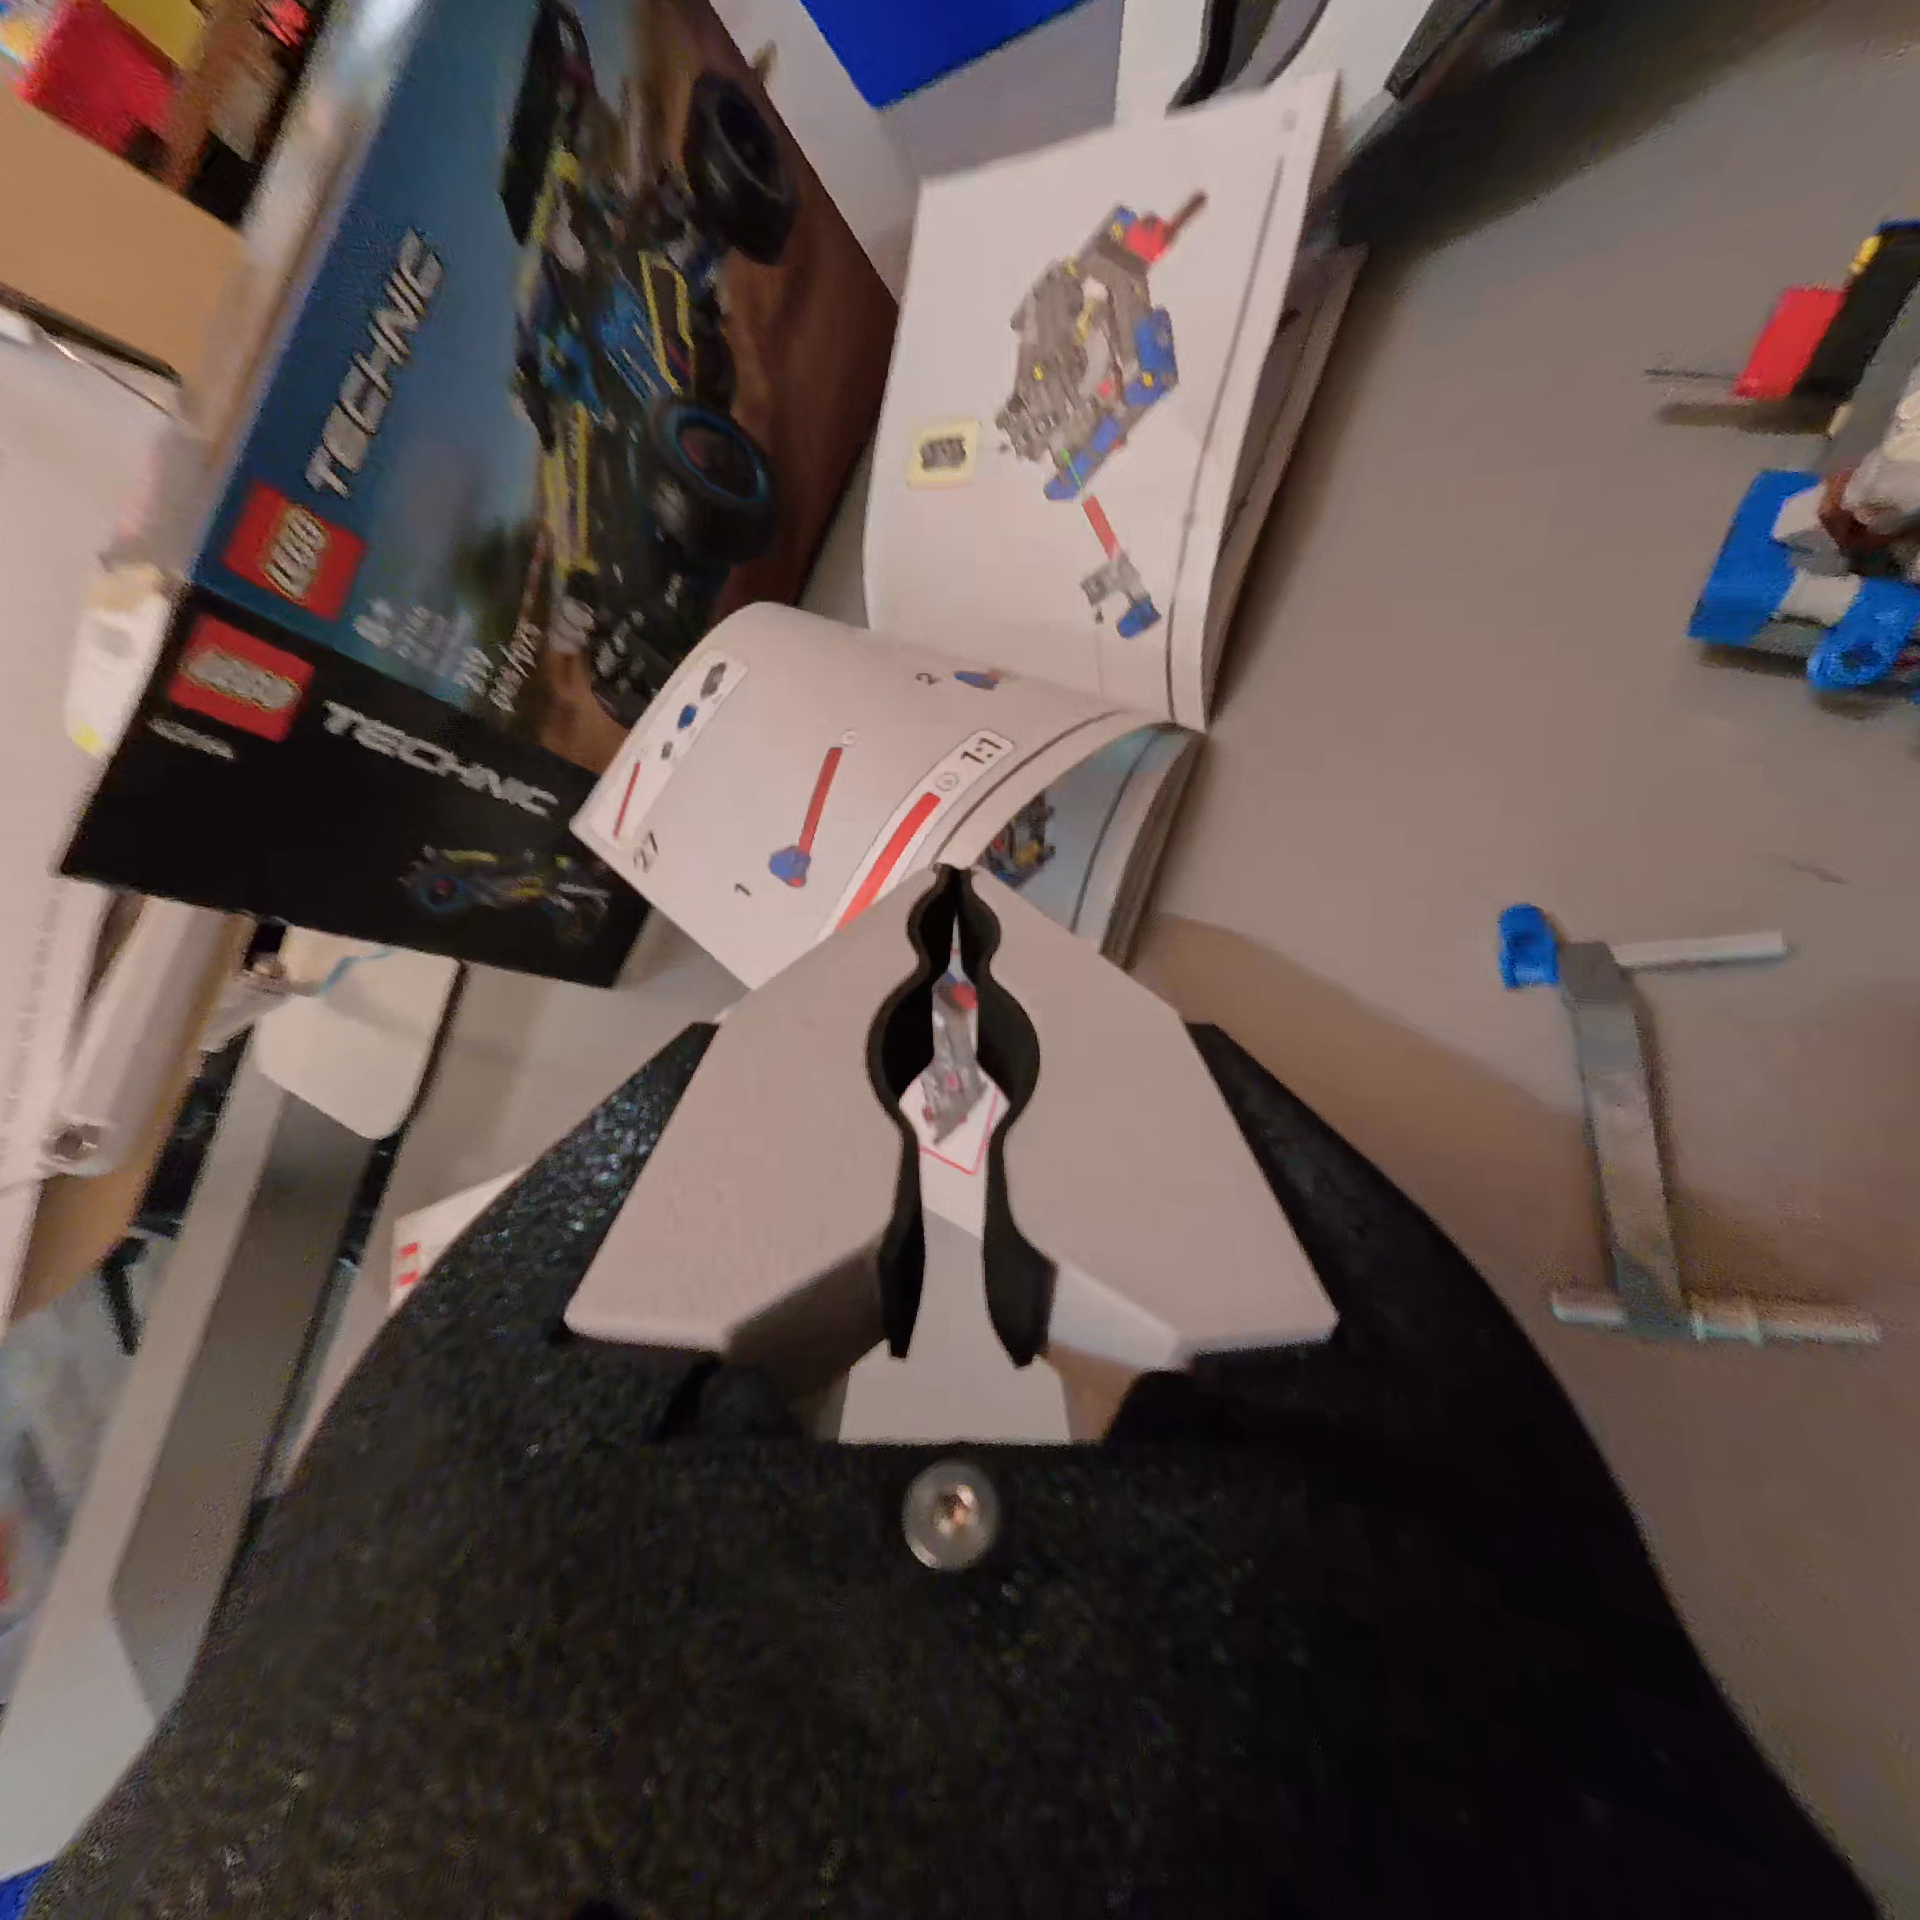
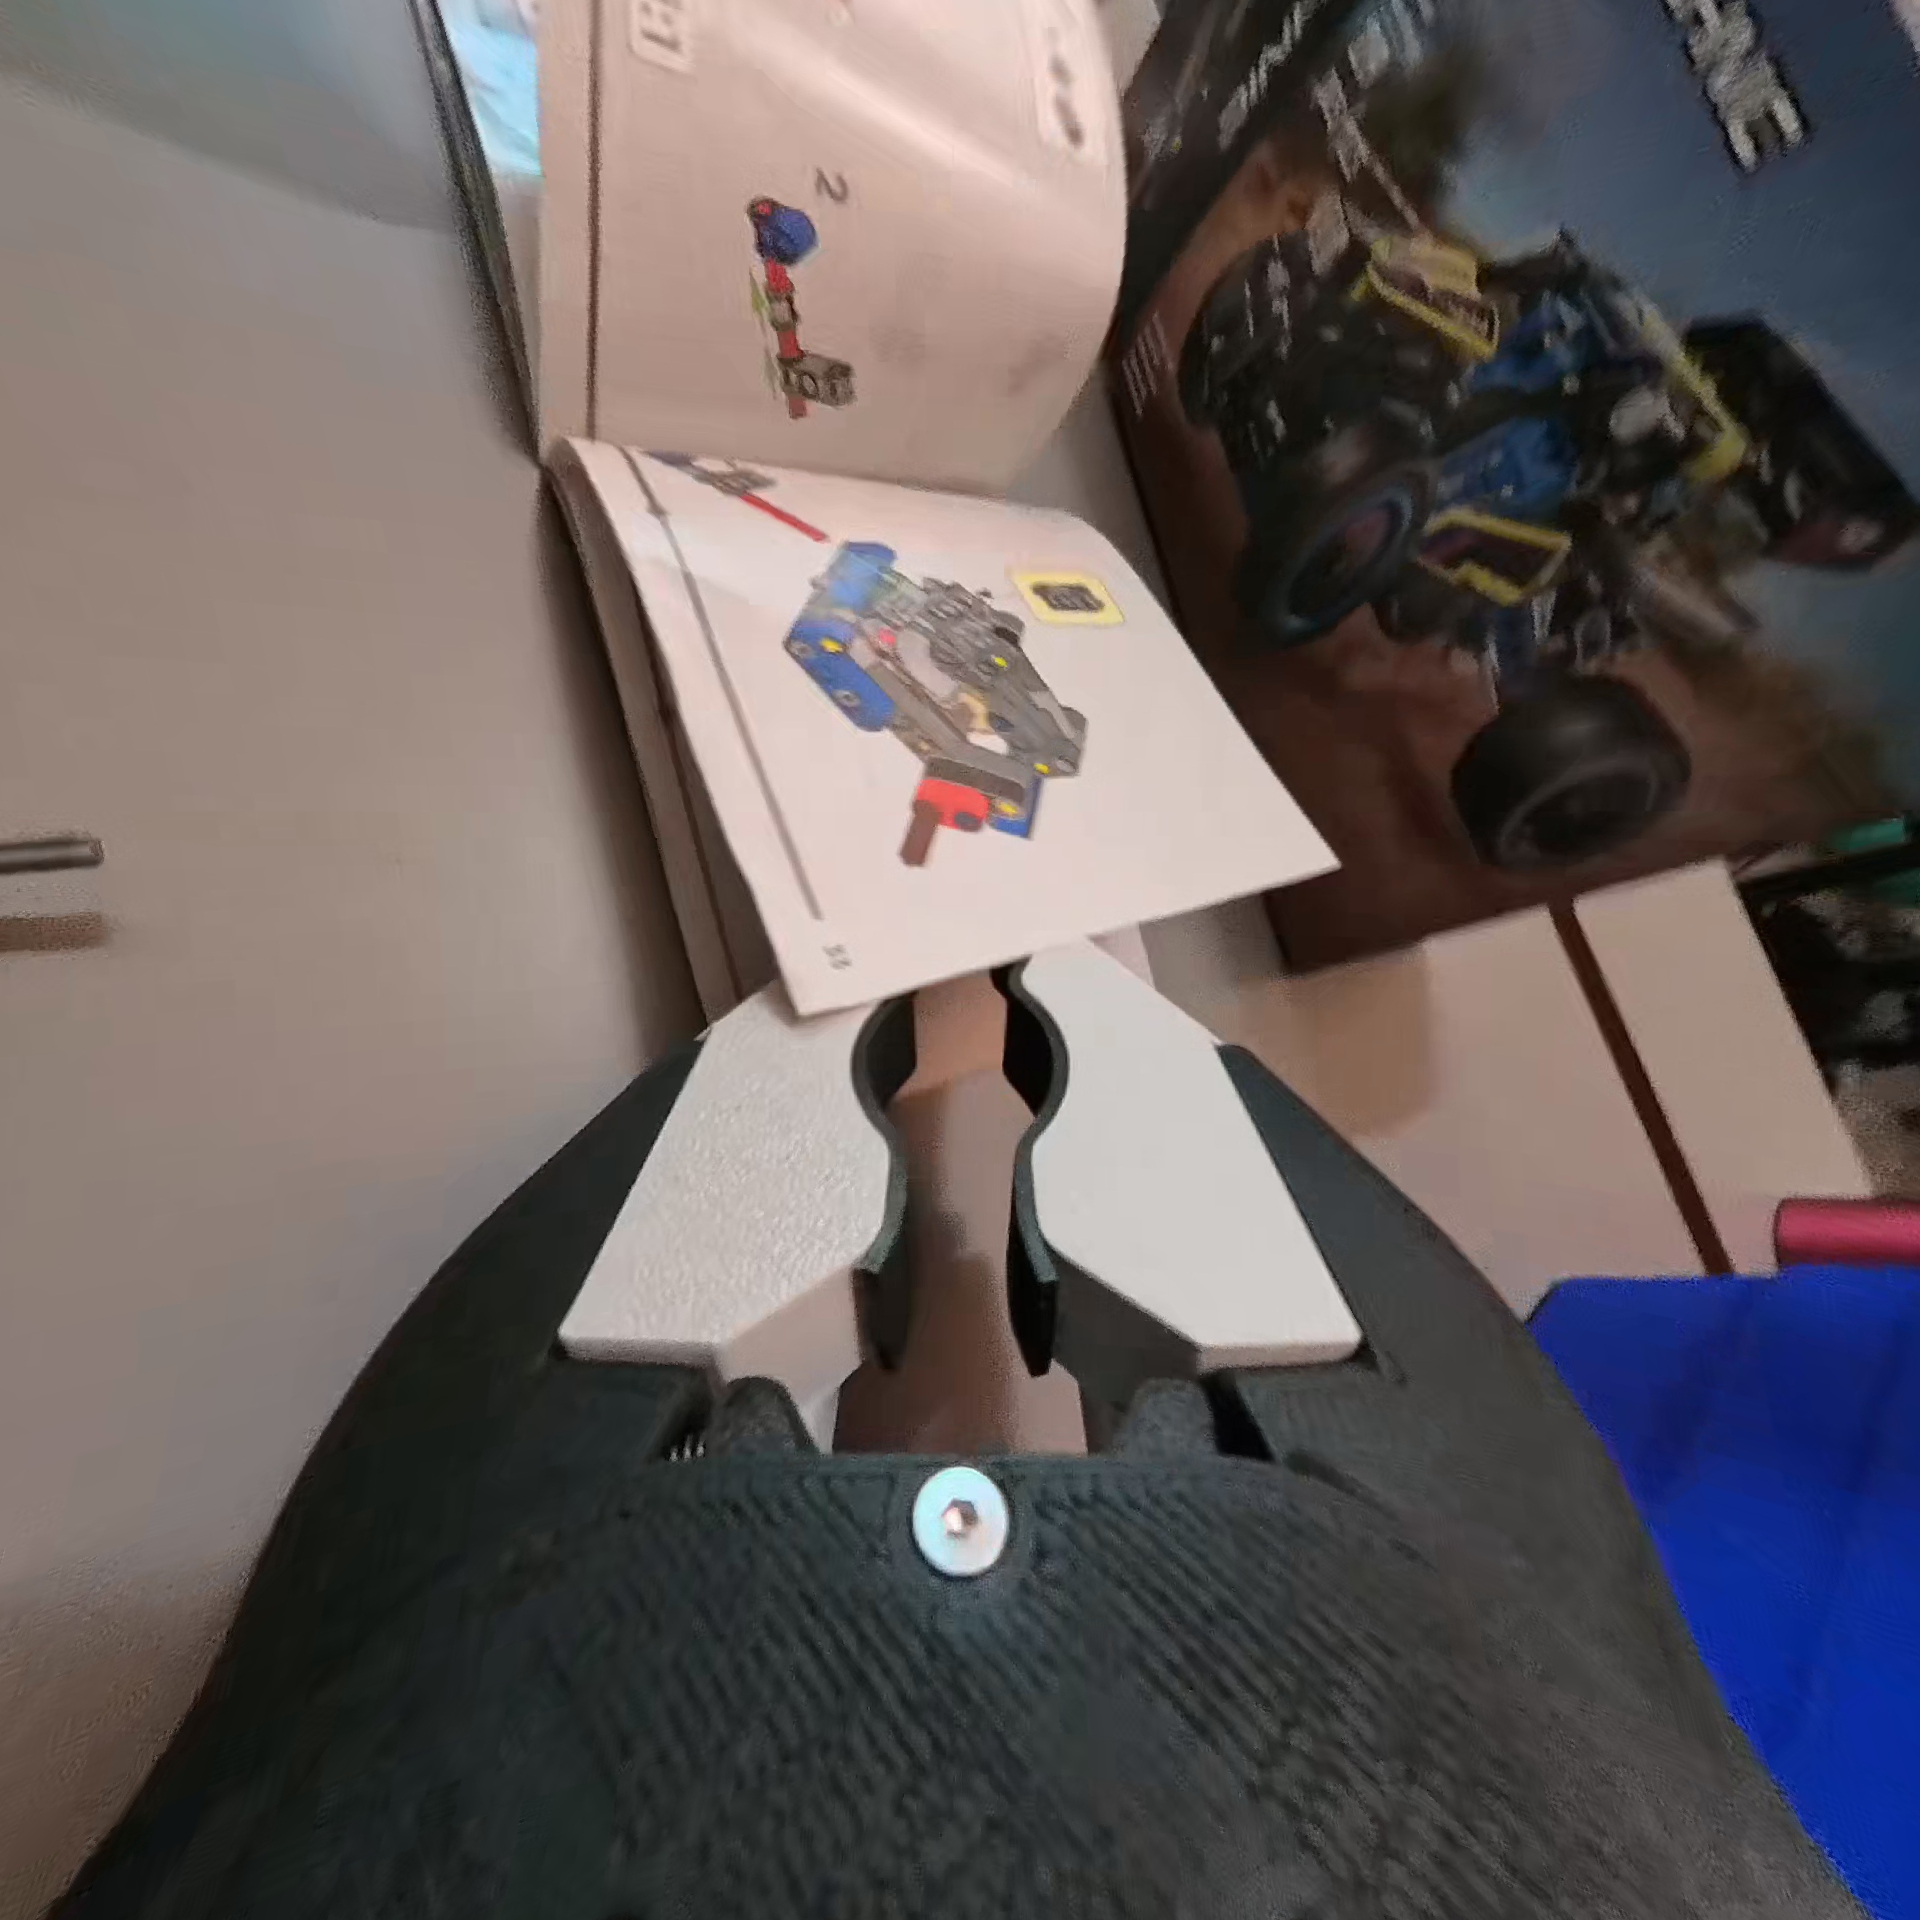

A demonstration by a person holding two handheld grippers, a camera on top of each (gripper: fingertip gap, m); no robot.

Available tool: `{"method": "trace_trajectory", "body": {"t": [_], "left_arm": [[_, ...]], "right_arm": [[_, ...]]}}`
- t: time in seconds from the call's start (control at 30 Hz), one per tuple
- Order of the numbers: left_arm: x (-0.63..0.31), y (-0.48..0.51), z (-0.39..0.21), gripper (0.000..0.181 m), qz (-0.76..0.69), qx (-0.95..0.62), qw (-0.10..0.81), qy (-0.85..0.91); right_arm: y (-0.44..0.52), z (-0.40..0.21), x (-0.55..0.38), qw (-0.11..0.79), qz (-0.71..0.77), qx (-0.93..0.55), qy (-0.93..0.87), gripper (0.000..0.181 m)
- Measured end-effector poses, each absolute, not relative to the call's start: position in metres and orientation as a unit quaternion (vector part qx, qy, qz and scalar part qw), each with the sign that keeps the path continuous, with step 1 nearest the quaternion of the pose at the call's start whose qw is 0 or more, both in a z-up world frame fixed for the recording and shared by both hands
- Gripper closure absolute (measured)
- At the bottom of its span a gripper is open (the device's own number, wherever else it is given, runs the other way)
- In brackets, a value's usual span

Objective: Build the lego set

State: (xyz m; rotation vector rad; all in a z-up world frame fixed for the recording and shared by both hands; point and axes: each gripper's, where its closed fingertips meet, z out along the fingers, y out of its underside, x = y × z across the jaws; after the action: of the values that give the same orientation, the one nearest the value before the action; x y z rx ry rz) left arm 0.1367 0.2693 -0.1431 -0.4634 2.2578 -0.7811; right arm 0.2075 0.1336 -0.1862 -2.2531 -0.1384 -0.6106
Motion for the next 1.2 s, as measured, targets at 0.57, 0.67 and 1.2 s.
{"method": "trace_trajectory", "body": {"t": [0.57, 0.67, 1.2], "left_arm": [[0.156, 0.193, -0.16, 0.181, -0.289, -0.077, 0.39, 0.871], [0.157, 0.194, -0.161, 0.181, -0.292, -0.078, 0.387, 0.871], [0.118, 0.158, -0.153, 0.181, -0.36, -0.02, 0.316, 0.878]], "right_arm": [[0.134, -0.185, 0.22, 0.334, -0.339, -0.879, -0.025, 0.181], [0.138, -0.185, 0.218, 0.335, -0.34, -0.878, -0.027, 0.181], [0.149, -0.197, 0.209, 0.347, -0.323, -0.879, -0.05, 0.181]]}}
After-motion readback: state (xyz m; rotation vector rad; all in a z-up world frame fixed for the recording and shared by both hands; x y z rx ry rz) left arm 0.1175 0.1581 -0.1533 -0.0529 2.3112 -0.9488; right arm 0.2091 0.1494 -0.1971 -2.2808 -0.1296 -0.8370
